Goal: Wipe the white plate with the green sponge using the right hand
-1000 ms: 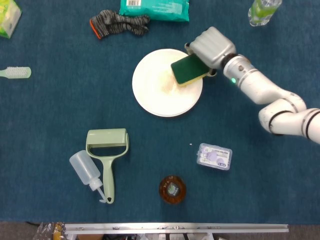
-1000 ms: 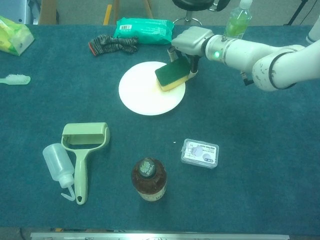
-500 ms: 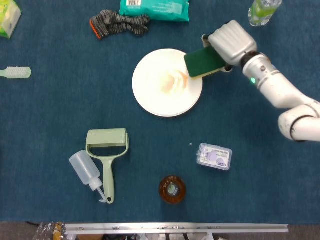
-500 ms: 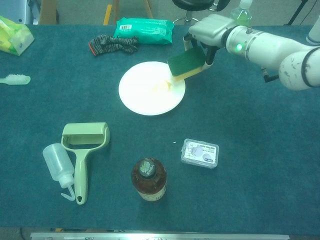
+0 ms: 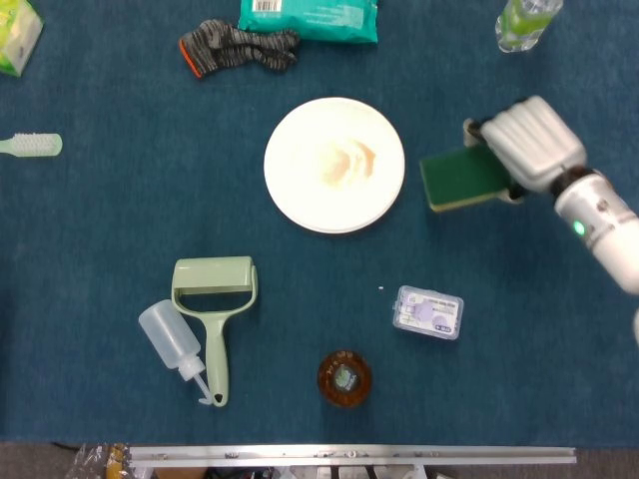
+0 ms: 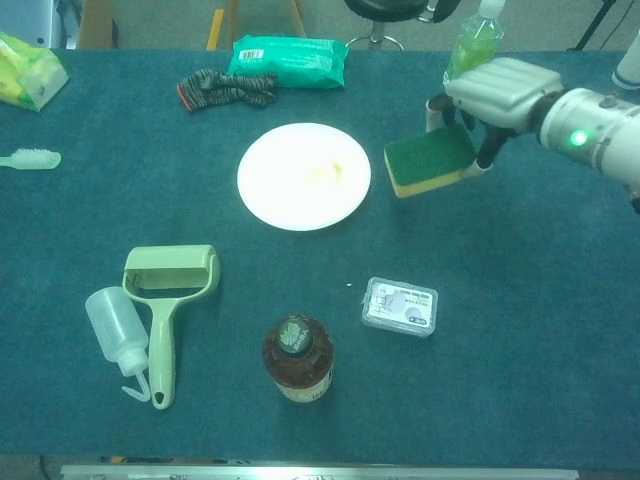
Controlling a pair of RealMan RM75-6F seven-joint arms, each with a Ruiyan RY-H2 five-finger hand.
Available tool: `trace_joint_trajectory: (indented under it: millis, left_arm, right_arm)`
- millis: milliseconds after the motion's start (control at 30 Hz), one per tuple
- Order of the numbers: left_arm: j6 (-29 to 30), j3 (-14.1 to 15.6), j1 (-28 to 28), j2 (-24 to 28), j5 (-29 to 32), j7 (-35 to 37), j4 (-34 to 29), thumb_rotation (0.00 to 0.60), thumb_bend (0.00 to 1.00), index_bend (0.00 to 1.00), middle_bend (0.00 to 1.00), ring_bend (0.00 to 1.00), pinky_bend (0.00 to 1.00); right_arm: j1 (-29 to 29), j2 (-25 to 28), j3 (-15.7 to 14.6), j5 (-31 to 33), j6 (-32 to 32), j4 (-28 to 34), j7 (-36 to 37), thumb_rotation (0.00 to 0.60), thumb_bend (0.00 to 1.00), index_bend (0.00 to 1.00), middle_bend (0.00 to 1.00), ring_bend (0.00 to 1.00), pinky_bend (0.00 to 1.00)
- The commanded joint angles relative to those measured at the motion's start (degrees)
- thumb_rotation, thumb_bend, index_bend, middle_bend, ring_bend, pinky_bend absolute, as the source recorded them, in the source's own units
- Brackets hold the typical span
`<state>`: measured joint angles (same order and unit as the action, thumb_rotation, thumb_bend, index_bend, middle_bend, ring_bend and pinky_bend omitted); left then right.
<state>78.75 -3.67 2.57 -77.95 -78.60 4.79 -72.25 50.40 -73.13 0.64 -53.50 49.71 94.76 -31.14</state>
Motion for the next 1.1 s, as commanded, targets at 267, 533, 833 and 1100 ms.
trace_joint_trajectory:
  millis: [267, 533, 833, 1100]
  left_arm:
    - [0.2, 0.1, 0.1, 0.5, 0.0, -0.9, -1.4, 0.600, 0.36, 0.42, 0.34, 0.30, 0.46]
    - [0.4, 0.3, -0.2, 0.8, 0.2, -0.2, -1.2, 0.600, 0.36, 0.42, 0.34, 0.30, 0.46]
    - [0.3, 0.2, 0.1, 0.9, 0.1, -0.3, -1.2, 0.600, 0.36, 0.42, 0.34, 0.30, 0.46]
    - [0.7, -0.2, 0.8, 2.4, -0.5, -2.3, -3.2, 0.600, 0.36, 0.42, 0.34, 0.30, 0.46]
  right_arm:
    - [-2.5, 0.4, -3.0, 4.0, 0.1, 1.1, -1.8, 0.600, 0.11, 0.39, 0.52, 0.47, 0.39]
    - [-3.4, -1.5, -4.4, 4.8, -3.7, -3.7, 0.3, 0.600, 0.05, 0.38, 0.51, 0.46, 0.39]
    - [-2.8, 1.2, -4.6, 8.2, -7.2, -1.6, 2.3, 0.600, 0.00, 0.00, 0.11, 0.24, 0.39]
    - [-4.6, 5.5, -3.2, 6.6, -1.2, 4.4, 4.1, 0.600, 0.00, 0.00, 0.00, 0.18, 0.41]
